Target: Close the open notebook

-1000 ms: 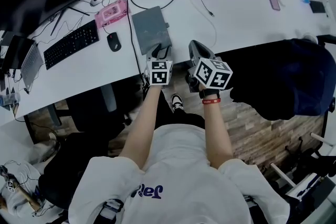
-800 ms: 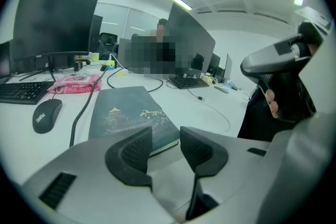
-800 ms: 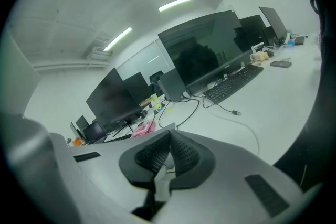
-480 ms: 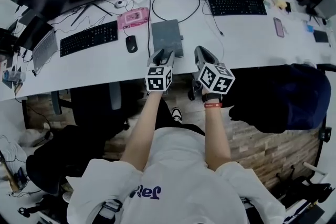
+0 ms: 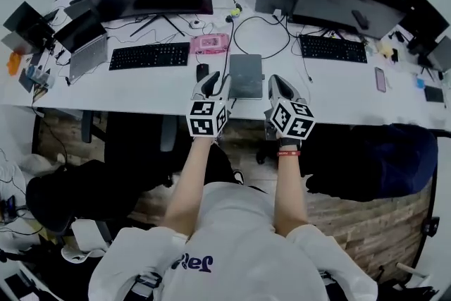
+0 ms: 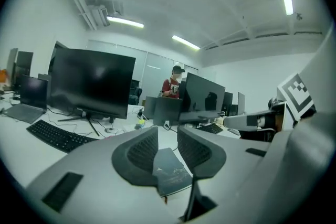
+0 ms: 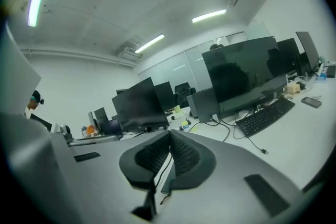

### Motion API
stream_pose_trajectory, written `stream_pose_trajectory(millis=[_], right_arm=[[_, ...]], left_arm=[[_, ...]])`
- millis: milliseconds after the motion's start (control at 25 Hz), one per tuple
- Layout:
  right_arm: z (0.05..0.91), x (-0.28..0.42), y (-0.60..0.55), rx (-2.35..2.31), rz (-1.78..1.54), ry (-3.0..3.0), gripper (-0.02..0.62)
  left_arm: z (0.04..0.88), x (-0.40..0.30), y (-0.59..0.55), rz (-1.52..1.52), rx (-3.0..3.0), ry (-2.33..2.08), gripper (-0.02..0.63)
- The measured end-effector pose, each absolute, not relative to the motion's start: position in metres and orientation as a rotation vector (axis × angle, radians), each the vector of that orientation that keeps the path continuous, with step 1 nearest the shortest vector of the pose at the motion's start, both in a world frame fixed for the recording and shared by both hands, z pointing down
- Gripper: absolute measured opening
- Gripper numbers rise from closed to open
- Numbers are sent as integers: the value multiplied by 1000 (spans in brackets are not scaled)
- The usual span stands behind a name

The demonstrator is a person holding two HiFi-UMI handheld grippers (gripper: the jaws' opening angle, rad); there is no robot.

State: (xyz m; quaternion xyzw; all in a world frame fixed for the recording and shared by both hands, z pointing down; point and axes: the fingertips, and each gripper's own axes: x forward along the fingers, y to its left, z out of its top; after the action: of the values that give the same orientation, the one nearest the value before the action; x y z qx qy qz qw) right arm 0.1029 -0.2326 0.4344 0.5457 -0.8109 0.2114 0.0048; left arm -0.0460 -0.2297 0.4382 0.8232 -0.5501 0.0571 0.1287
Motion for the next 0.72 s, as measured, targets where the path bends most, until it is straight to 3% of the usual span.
stream_pose_trajectory(millis=[320,720], right_arm=[[407,85,-209,1680,549,-2611,14],[391,70,-183,1651,438,-2641,14]], left_arm=[[392,-76,-195,62,2404,-1716,38],[376,-80,-164,-36,2443,-1694,20]])
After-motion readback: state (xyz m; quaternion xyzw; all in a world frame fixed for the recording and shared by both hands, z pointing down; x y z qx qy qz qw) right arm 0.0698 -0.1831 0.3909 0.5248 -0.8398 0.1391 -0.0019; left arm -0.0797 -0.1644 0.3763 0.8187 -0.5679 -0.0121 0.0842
